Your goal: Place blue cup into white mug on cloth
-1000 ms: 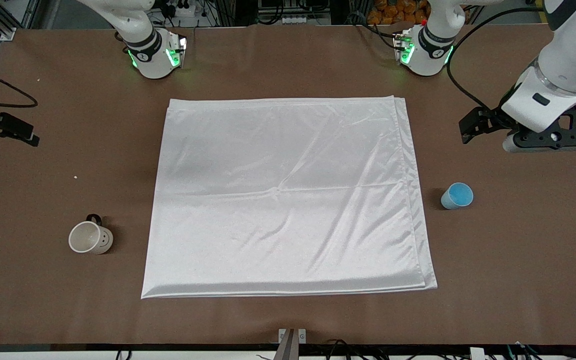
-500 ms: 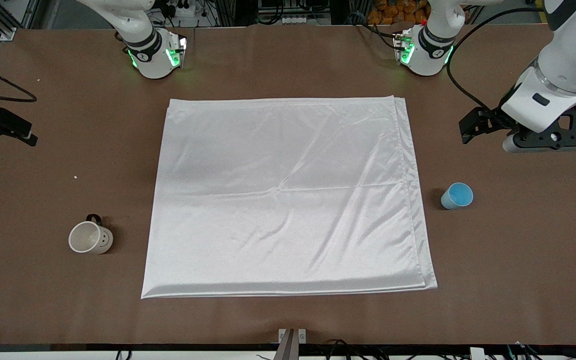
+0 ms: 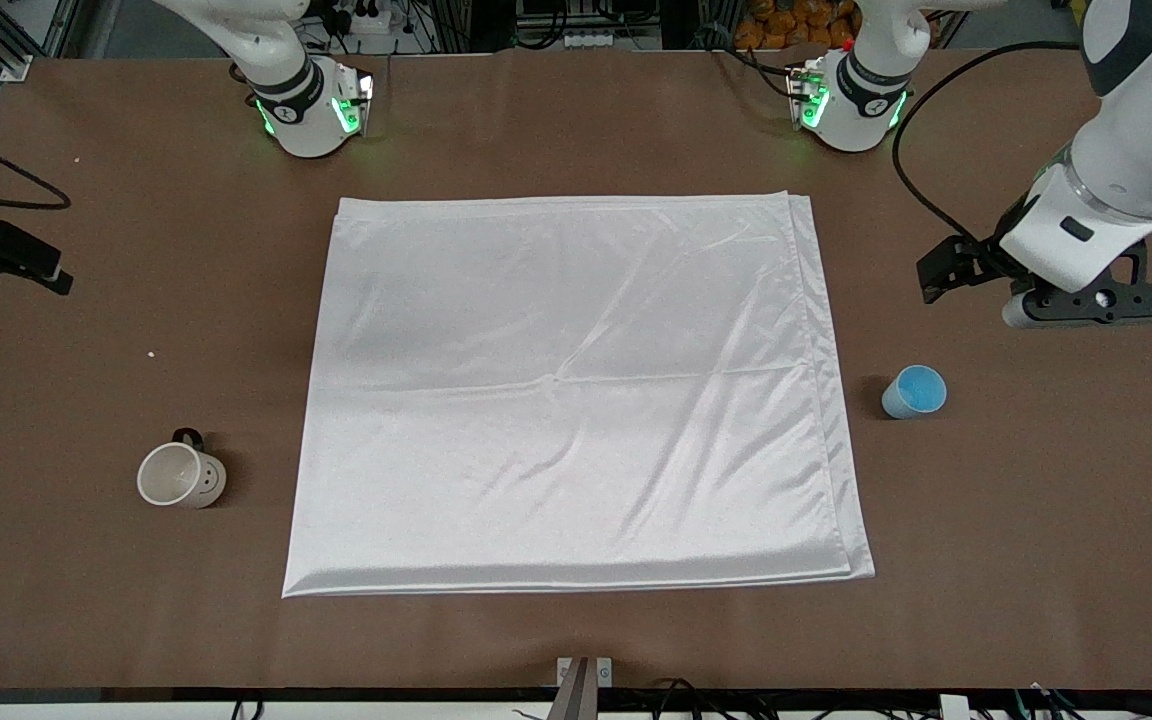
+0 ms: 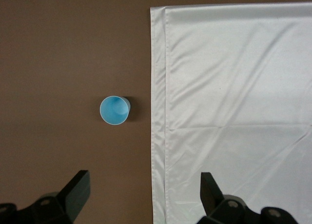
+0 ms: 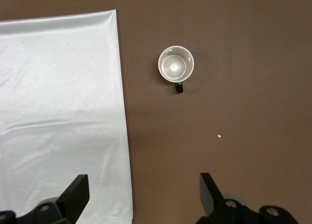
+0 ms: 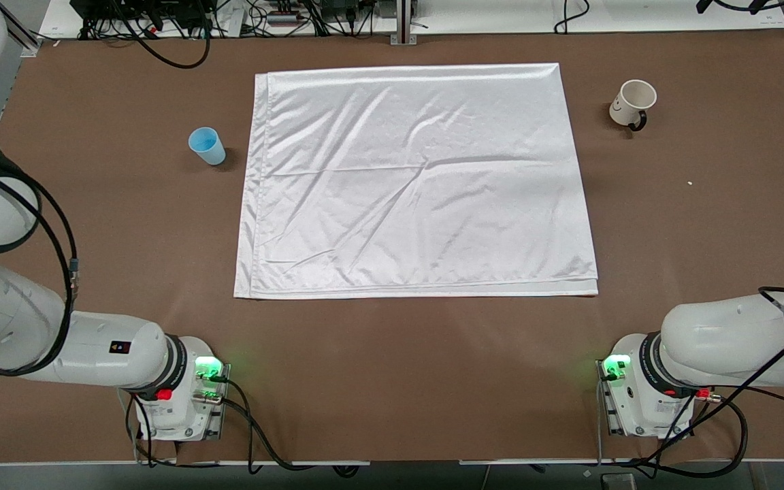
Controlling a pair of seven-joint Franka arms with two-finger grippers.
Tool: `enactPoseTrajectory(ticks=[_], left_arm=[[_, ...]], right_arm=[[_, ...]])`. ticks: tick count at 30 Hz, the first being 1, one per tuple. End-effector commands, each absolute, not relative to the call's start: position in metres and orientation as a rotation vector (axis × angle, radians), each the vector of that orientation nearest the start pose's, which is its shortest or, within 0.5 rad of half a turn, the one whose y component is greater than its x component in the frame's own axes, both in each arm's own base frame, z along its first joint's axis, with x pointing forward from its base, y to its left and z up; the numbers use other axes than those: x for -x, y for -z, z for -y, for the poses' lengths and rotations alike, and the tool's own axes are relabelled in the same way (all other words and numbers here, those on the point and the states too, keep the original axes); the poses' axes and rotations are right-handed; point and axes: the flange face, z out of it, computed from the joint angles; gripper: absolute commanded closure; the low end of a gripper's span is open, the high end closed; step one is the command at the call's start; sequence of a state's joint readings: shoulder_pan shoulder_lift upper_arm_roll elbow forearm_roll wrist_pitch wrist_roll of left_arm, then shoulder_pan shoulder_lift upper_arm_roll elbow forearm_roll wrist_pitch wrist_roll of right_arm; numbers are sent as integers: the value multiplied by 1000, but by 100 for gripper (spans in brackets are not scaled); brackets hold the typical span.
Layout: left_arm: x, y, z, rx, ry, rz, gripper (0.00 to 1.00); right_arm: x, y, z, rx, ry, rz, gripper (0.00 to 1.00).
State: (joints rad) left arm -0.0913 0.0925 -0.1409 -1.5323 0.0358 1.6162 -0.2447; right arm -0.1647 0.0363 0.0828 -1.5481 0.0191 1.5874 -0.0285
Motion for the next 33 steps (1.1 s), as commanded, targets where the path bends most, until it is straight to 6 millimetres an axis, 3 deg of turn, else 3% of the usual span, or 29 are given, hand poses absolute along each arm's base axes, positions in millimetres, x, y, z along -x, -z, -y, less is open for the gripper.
enactPoseTrajectory(ticks=[1,9,19,23,33], left_arm=[[-579,-584,124,3104,11,28,0],[-593,-543,126,3106,-19,16,0],[-603,-503,121,3101,-63,23,0],[-603,-486,119,3099,-62,23,0],[-602,-449,106,3105,-43,14,0]], right_arm=[[-584,-573,62,3123,-103,-53,0],[-617,-482,110,3068,-231,-61,0],[-643,-398,116,3048,-292,-61,0],[-651,-364,110,3035,-325,-49,0],[-656,-290,109,2996,-409,38,0]])
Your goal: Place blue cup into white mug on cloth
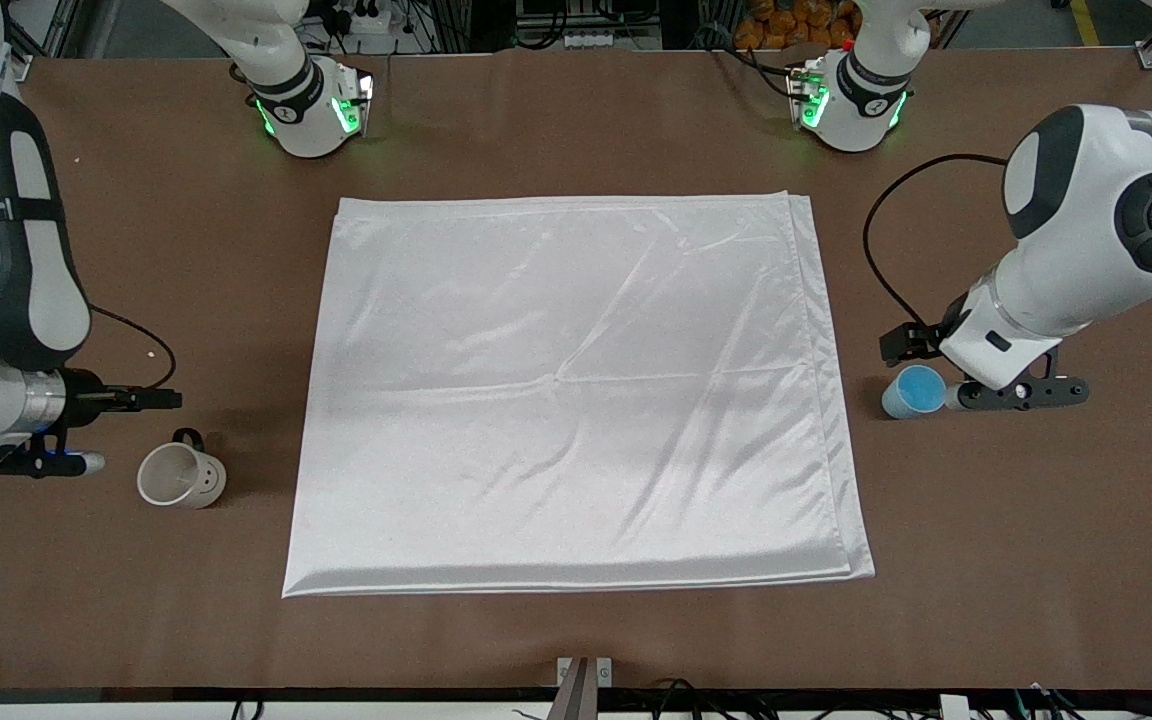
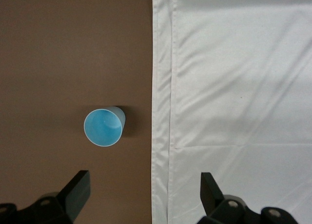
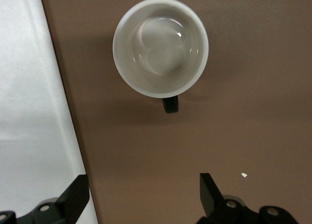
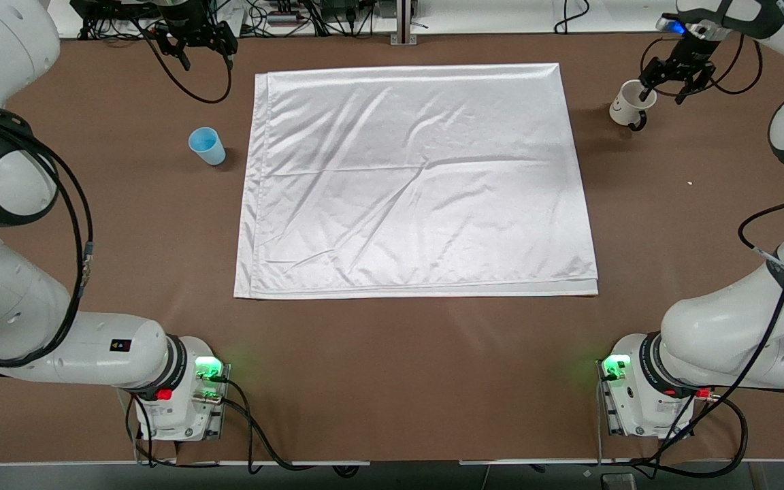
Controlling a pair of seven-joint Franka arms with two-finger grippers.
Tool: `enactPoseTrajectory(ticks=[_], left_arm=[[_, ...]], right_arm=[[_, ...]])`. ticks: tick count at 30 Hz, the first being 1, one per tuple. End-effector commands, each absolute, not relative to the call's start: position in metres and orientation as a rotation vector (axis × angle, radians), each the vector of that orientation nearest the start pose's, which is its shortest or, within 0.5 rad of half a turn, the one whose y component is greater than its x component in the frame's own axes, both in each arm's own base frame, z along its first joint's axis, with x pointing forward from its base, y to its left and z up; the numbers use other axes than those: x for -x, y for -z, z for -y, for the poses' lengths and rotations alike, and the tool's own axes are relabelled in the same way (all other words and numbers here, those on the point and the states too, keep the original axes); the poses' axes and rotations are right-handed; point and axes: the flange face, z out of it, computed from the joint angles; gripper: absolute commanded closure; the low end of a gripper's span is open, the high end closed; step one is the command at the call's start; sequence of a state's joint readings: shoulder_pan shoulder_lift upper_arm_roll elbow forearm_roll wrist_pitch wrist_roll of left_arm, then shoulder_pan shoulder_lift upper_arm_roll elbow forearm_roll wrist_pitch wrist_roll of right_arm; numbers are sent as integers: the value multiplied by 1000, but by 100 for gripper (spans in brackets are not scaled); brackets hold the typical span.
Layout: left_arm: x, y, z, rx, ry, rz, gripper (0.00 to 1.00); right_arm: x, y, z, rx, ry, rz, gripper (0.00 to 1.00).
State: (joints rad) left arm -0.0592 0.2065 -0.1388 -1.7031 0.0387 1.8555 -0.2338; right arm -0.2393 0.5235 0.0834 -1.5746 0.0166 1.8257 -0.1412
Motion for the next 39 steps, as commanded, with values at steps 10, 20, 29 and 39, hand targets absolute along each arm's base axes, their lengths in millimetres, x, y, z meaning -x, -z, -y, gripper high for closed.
enactPoseTrajectory(ticks=[10,20,29,39], left_arm=[[-596,-405,105,3115,12,6,0],[-594,-360,103,3092,37,-37,0],[-596,-316,95,3092,65,-50,0],[-588,-280,85,3104,81,-36,0]], right_arm=[[-669,-241,106,3011,-323,92,0],[-676,-220,108,3035,-247,118,0],[-681,-207,115,3053,-164,125,0],[-685,-201,119,3061,-118,118,41]])
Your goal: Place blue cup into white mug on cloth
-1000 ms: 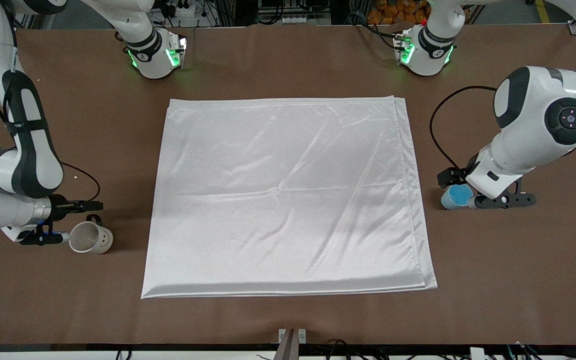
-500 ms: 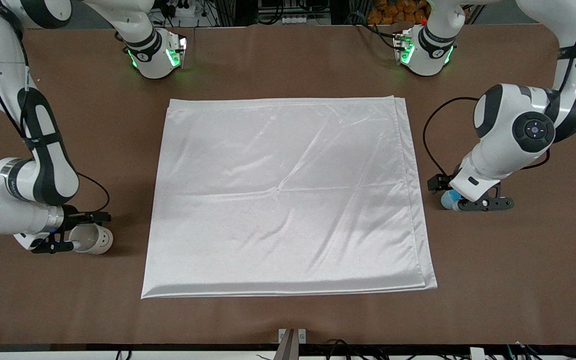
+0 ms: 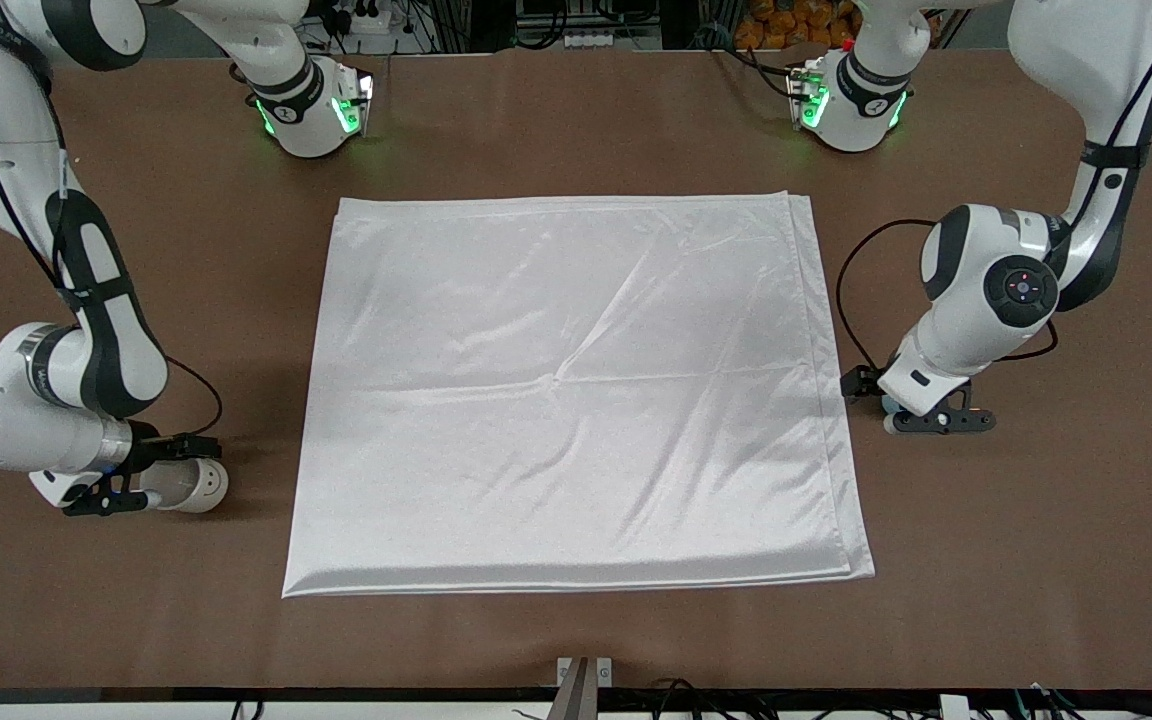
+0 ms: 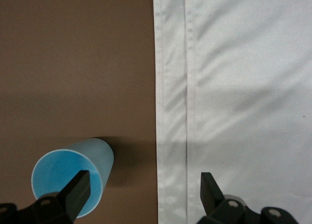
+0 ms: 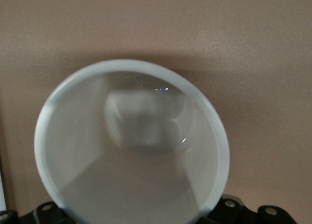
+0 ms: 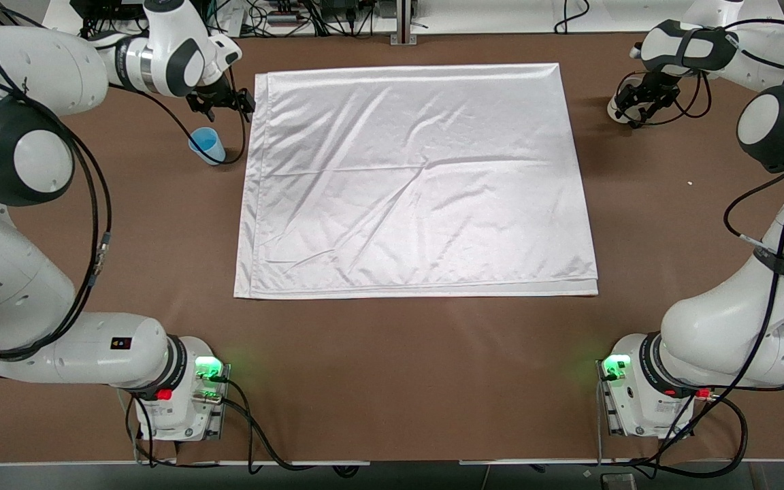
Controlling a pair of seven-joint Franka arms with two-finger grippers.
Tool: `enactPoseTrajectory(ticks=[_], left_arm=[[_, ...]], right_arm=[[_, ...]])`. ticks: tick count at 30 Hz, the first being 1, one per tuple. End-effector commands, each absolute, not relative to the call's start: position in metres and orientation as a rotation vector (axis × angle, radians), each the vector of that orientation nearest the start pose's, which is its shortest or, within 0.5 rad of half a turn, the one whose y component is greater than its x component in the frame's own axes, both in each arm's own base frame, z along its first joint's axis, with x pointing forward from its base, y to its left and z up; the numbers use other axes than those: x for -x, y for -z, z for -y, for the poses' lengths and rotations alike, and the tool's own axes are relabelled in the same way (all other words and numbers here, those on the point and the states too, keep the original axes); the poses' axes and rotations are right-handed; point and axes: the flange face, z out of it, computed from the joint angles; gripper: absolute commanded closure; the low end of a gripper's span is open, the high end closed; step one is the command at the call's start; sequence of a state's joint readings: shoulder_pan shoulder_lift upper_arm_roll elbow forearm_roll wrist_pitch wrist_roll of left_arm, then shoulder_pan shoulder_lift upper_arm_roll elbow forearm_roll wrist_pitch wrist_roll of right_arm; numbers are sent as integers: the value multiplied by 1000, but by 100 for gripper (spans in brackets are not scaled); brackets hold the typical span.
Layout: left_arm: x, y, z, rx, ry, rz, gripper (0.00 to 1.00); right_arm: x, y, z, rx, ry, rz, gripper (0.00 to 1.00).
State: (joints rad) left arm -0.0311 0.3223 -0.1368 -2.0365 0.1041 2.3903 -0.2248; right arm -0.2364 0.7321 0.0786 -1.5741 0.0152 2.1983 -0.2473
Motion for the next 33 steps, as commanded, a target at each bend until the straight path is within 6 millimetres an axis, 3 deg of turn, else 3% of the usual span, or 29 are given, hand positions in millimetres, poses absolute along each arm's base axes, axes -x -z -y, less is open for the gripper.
enactPoseTrajectory(ticks=[1,3,7,24,33], left_arm=[[-588,-278,83,3102,82,-37,0],[-588,-275,81,3088,97,-60,0],[-584,-267,76,3085,98,-62,0],[-571,-238,62,3087,129,-70,0],[-573,-232,53,3084,139,-95,0]], right_arm=[[-684,-200,119,3060,-120,127,57],[-684,-200,118,3056,-118,153,80],[-683,-199,123,3052,-116,161,100],[-686,-207,114,3053,-105,207,100],[-694,-221,69,3034,-116,242,100]])
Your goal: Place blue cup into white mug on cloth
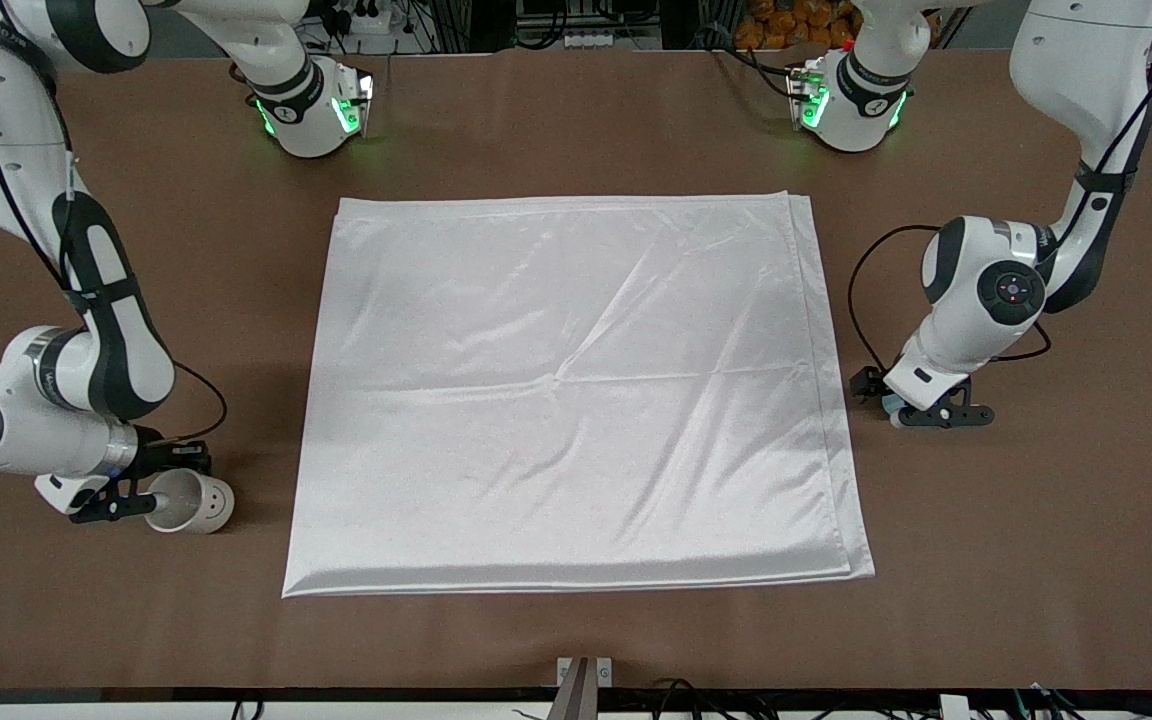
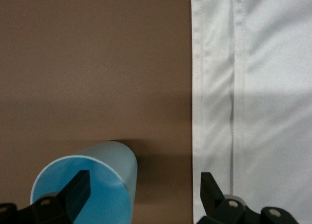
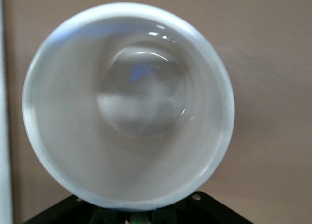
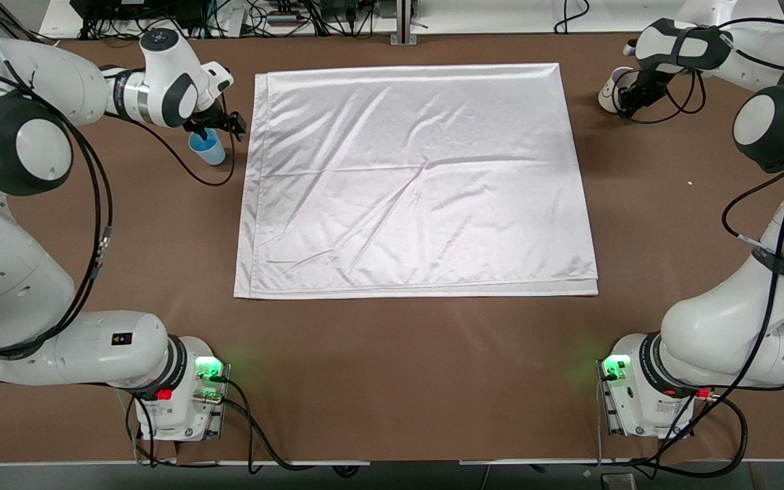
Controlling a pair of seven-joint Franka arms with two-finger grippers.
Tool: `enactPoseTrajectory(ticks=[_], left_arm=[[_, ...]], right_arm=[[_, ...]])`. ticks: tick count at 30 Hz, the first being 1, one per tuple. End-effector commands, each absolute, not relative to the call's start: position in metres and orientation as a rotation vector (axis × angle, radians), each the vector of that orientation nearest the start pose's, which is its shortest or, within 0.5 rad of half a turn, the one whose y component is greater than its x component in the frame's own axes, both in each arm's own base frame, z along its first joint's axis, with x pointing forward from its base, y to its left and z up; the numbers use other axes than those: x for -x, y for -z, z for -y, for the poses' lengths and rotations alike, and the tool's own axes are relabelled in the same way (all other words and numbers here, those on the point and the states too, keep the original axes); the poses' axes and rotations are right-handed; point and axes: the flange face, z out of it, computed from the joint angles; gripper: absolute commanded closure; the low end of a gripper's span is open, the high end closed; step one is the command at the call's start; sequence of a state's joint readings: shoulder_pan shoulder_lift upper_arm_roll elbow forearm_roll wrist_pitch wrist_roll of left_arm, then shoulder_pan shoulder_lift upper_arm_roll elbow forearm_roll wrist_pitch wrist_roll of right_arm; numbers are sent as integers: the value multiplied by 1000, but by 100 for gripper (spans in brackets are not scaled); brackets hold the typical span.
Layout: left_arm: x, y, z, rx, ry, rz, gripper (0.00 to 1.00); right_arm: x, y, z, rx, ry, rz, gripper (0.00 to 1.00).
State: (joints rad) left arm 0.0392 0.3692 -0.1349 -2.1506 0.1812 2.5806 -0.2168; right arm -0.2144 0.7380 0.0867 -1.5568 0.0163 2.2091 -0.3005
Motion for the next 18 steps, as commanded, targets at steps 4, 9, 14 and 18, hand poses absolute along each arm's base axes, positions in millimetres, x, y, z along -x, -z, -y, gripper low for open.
enactPoseTrajectory(ticks=[4,9,14,18], left_arm=[[-575,-231,49,3084,139,-100,0],[-575,-231,46,3084,139,-95,25],[-574,-227,47,3085,127,-98,52],[-574,-227,47,3085,127,-98,70]], right_arm=[[-701,-231,32,3030,-119,181,100],[-706,-246,-24,3012,-124,102,100],[-705,-259,-85,2988,-127,81,100],[-701,-272,-137,2972,-115,60,100]])
